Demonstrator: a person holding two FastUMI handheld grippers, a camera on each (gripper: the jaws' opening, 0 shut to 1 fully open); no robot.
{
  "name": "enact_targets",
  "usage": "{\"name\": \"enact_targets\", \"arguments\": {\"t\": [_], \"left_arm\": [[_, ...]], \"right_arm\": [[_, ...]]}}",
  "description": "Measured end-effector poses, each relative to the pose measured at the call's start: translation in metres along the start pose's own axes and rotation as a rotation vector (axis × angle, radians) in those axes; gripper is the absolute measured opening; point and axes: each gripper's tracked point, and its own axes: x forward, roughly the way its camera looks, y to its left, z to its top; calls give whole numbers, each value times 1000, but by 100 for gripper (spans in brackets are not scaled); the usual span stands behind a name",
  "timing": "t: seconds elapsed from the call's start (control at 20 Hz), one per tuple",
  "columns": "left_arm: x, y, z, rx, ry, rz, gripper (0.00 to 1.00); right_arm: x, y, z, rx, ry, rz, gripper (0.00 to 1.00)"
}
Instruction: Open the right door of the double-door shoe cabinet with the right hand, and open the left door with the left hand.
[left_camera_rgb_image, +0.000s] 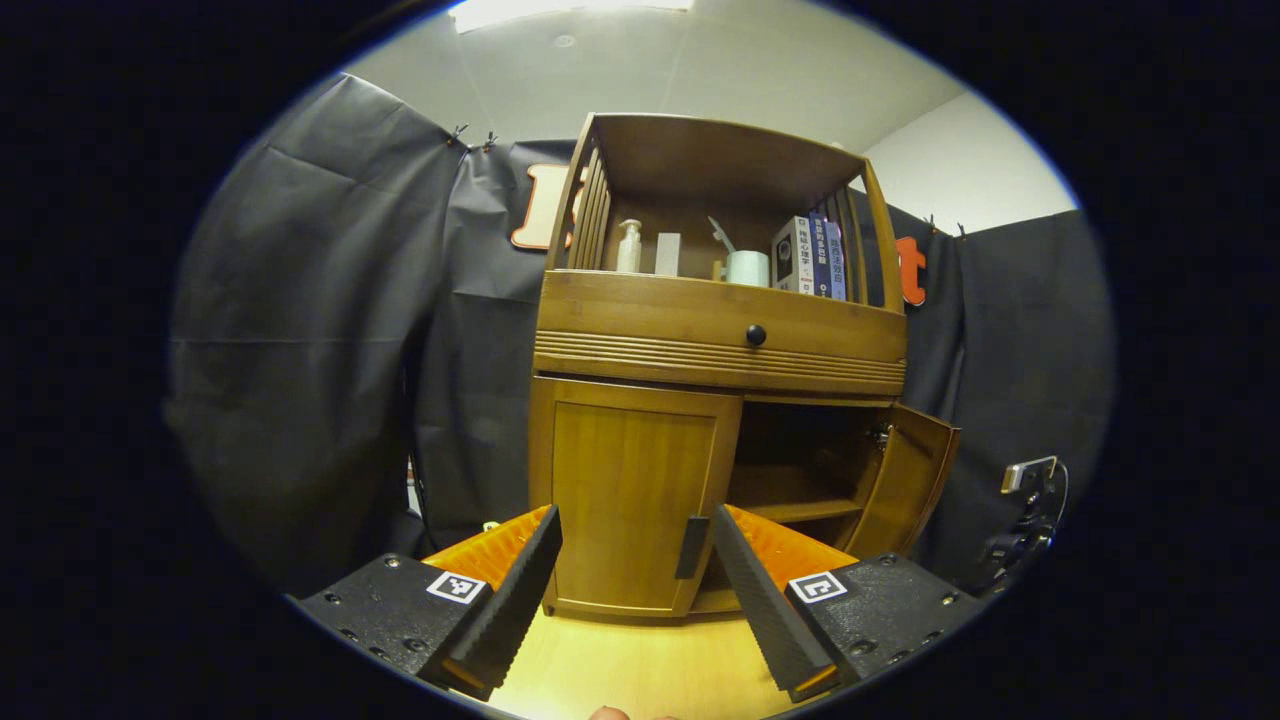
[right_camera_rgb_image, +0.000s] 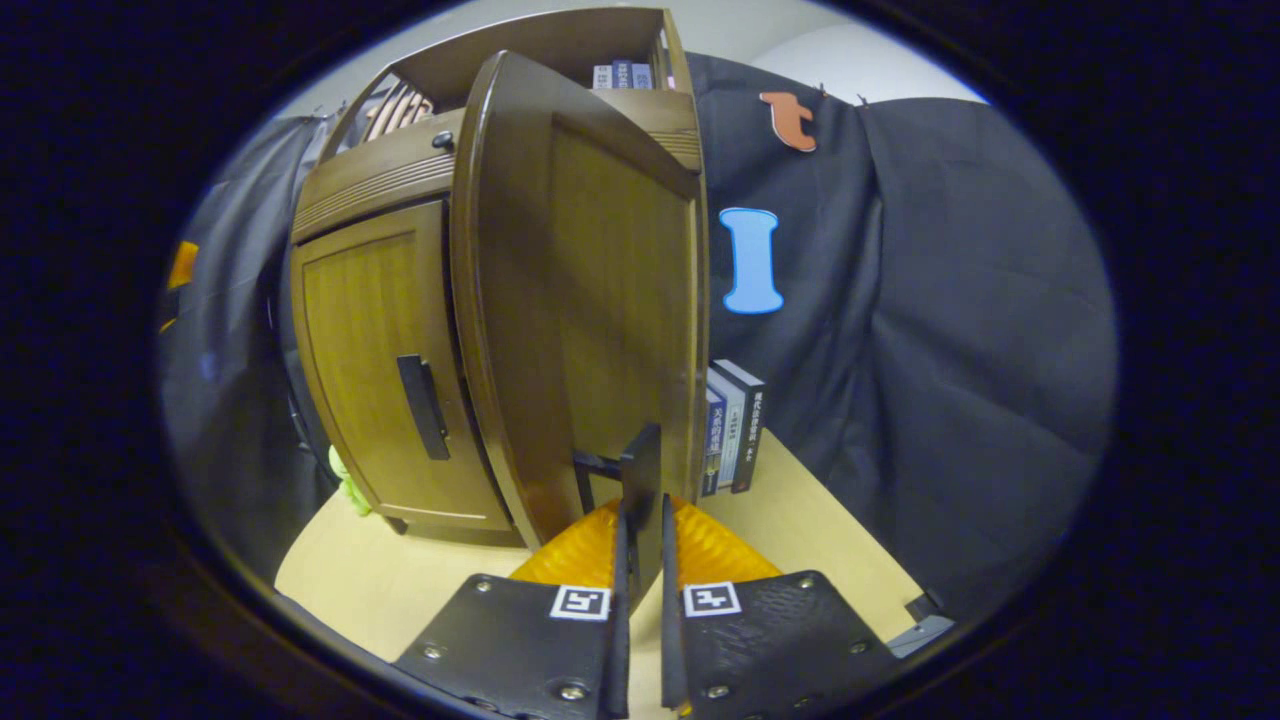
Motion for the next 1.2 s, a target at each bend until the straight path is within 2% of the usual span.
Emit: {"name": "enact_targets", "arguments": {"t": [0.3,0.55,0.6,0.7,0.95,1.0,1.2], "left_arm": [[3,-18,-4,10,8,-41,94],[11,-32,-14,14,27,-66,94],[12,-34,-17,15,30,-70,95],[18,-38,-20,18,36,-77,92],[41,-44,-29,34,24,-88,94],[47,-44,-32,39,19,-87,92],[80,-42,-55,56,38,-86,92]], "right_arm": [[3,-20,8,37,-29,-45,13],[-2,-24,5,34,-16,10,15],[-1,-26,5,30,-17,5,29],[-2,-30,6,19,-21,-3,36],[-5,-44,9,22,-32,-36,36],[-6,-47,9,27,-34,-46,36],[-7,-60,11,48,-43,-92,36]]}}
